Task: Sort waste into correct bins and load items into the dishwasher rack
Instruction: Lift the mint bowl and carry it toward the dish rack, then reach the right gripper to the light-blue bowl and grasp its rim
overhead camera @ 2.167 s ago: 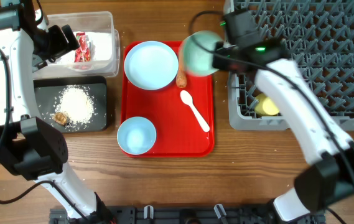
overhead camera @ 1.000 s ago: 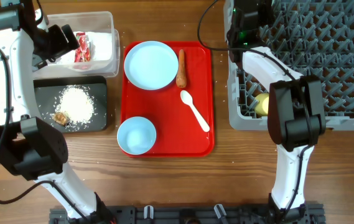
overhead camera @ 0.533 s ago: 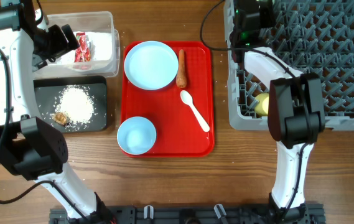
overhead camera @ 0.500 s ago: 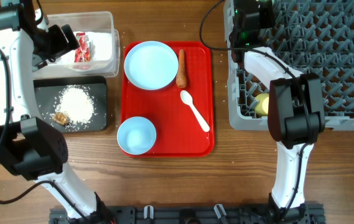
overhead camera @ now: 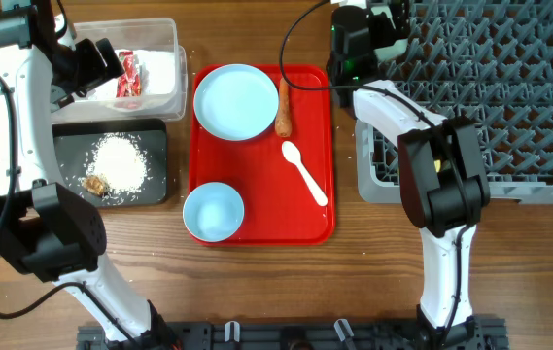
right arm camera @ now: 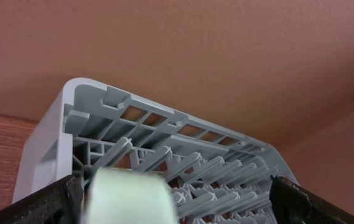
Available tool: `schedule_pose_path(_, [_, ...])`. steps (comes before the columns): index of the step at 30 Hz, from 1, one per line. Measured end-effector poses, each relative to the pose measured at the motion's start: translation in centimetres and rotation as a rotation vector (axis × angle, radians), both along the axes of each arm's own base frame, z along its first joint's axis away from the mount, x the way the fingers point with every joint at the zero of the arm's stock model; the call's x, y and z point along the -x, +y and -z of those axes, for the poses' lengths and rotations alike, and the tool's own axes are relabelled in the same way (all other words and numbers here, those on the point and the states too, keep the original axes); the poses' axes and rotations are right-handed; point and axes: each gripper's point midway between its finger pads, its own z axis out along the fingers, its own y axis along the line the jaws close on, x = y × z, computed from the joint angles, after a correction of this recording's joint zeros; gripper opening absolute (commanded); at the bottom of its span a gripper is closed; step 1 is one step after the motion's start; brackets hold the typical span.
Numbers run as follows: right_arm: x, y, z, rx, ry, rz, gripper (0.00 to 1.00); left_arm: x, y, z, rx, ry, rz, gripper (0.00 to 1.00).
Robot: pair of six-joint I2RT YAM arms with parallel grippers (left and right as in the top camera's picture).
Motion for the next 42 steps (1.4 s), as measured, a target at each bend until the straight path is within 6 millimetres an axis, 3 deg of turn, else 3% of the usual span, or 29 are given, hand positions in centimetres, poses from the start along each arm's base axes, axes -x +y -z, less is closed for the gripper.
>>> schedule_pose_path(7, [0.8,-0.9,-0.8,-0.052,-0.043,0.074,1.0,0.0,0.0,0.0,0.0,0.0,0.0,1.0])
schedule_pose_path(10, [1.7,-0.2,-2.8,-0.086,-0.056,0.073,1.0,0.0,0.0,0.0,0.0,0.0,0.0,1.0])
schedule_pose_path(12, [3.1,1.5,-4.5,-0.106,-0.023,0.042,1.0,0.0,0.0,0.0,0.0,0.0,0.0,1.0])
schedule_pose_path(13, [3.9,2.6,-4.7,-0.109,0.029,0.012,1.0,0.0,0.0,0.0,0.0,0.0,0.0,1.0])
schedule_pose_path(14, [6.5,5.8,-3.9,-0.136,0.169,-0.081,1.0,0.0,0.0,0.0,0.0,-0.001,0.0,1.0])
schedule_pose_path(15, [7.9,9.1,-3.8,-0.192,0.205,-0.163,0.99,0.0,0.0,0.0,0.0,0.0,0.0,1.0])
schedule_pose_path(16, [10.9,11.6,-1.1,-0.255,0.386,-0.243,1.0,0.0,0.0,0.0,0.001,0.001,0.0,1.0])
schedule_pose_path(18, [15.3,15.1,2.3,-0.405,0.597,-0.334,1.0,0.0,0.0,0.0,0.0,0.001,0.0,1.0])
schedule_pose_path(22, [22.8,24.4,5.5,-0.77,0.871,-0.529,0.97,0.0,0.0,0.0,0.001,-0.001,-0.003,1.0])
schedule_pose_path(25, [27.6,27.9,6.7,-0.899,1.03,-0.589,0.92,0.0,0.0,0.0,0.001,-0.001,-0.003,1.0])
schedule_pose_path(28, [31.3,29.2,8.2,-0.964,1.152,-0.575,0.8,0.0,0.0,0.0,0.001,-0.001,-0.003,1.0])
schedule_pose_path(33, [34.8,29.4,10.2,-1.009,1.249,-0.491,0.55,0.0,0.0,0.0,0.001,0.0,-0.003,1.0])
schedule_pose_path(36, [35.0,29.3,10.5,-1.033,1.253,-0.451,0.43,0.0,0.0,0.0,0.001,-0.001,-0.003,1.0])
schedule_pose_path(42, [35.3,29.3,11.5,-1.06,1.288,-0.403,0.36,0.0,0.0,0.0,0.001,0.0,-0.003,1.0])
